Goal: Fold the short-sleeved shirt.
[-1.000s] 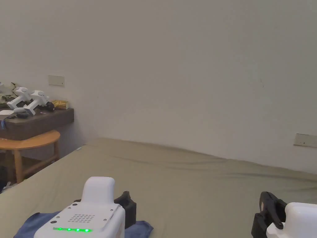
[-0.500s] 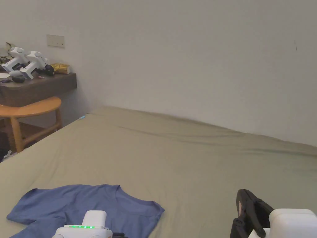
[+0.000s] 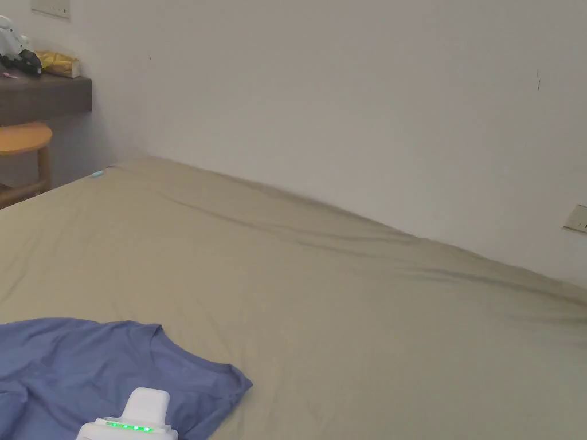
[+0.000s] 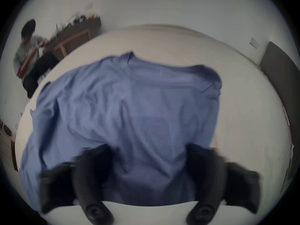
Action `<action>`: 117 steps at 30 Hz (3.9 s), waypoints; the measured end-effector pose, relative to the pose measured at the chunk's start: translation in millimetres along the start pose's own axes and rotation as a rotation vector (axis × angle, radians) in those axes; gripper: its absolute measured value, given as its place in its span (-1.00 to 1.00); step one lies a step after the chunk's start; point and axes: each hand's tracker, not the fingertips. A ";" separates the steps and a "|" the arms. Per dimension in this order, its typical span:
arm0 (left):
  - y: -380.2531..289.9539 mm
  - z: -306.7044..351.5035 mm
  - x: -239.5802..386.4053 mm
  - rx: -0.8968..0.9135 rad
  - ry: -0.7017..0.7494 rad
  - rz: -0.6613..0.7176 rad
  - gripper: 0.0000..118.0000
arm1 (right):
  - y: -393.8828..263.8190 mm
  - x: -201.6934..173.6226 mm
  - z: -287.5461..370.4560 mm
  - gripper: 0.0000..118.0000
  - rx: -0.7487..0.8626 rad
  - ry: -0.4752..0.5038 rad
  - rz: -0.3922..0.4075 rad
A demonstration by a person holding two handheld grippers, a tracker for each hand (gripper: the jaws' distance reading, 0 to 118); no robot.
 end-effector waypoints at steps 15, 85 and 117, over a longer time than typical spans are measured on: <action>45.4 99.0 143.0 0.117 -0.263 -0.115 -0.79 | -20.5 107.4 82.5 -0.94 0.011 -0.172 -0.091; -22.7 67.7 106.4 -0.201 -0.179 -0.147 -1.00 | -74.4 261.1 67.3 0.35 -0.425 -0.270 -0.017; -0.7 225.9 45.1 0.069 -0.306 0.005 -1.00 | -40.2 307.4 -33.0 -0.96 -0.467 -0.068 -0.203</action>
